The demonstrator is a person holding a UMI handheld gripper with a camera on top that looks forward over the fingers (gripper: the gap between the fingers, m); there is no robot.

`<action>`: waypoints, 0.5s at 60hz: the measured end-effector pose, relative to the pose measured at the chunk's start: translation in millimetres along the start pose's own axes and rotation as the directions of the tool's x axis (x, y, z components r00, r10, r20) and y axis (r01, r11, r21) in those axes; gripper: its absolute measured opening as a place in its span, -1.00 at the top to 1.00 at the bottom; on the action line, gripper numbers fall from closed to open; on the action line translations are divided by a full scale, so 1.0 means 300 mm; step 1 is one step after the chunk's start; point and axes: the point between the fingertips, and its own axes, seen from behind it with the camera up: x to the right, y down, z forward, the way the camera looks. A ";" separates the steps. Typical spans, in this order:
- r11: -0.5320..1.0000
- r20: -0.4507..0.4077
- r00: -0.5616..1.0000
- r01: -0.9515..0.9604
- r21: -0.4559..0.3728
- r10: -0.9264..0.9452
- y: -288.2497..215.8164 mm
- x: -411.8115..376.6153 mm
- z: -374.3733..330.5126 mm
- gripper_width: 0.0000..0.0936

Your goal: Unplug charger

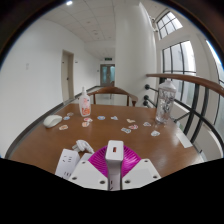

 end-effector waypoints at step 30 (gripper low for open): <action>1.000 -0.015 1.000 -0.017 0.025 0.017 -0.022 0.002 0.004 0.87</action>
